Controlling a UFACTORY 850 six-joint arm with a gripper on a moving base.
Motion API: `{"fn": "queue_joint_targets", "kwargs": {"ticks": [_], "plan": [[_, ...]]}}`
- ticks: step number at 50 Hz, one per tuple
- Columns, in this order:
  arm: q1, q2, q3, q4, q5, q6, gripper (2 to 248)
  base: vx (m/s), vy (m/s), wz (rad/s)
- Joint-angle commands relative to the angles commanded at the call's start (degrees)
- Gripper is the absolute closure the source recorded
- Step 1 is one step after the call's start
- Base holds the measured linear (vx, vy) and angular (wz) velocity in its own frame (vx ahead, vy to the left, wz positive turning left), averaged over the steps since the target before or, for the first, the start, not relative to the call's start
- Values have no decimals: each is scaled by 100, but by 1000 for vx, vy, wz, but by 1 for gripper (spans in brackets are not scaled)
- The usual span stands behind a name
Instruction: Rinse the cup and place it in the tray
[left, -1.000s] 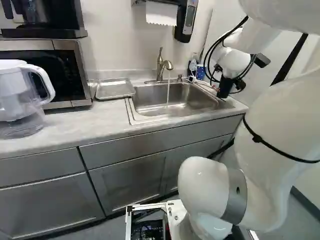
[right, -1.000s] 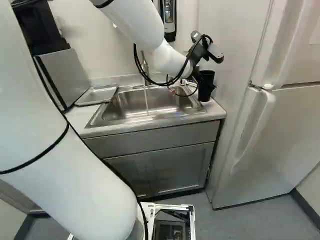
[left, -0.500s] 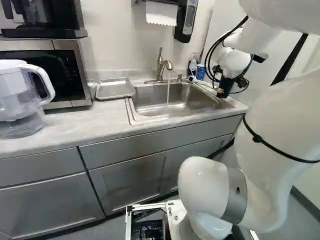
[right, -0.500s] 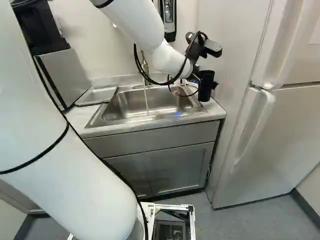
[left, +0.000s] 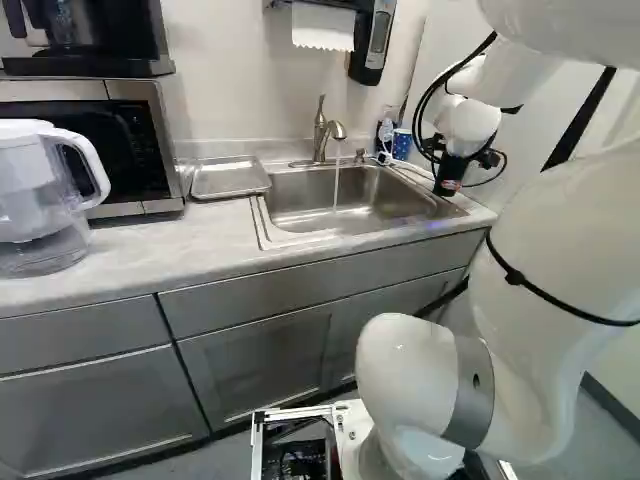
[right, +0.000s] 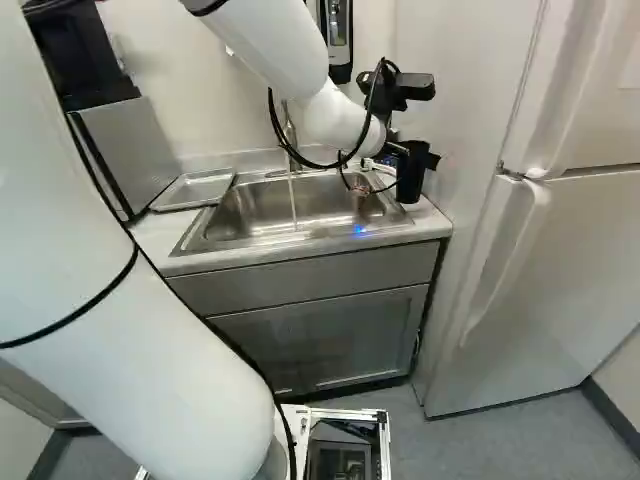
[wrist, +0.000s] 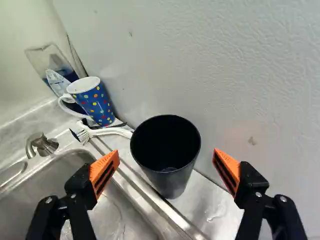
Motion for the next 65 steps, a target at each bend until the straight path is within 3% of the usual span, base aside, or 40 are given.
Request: {"fn": "queue_joint_targets", "kwargs": {"ticks": [29,65], "plan": [[0,-37,13,0,0,0,3,0,0,0],[50,-509,-49,0,0,0,3,0,0,0]]}}
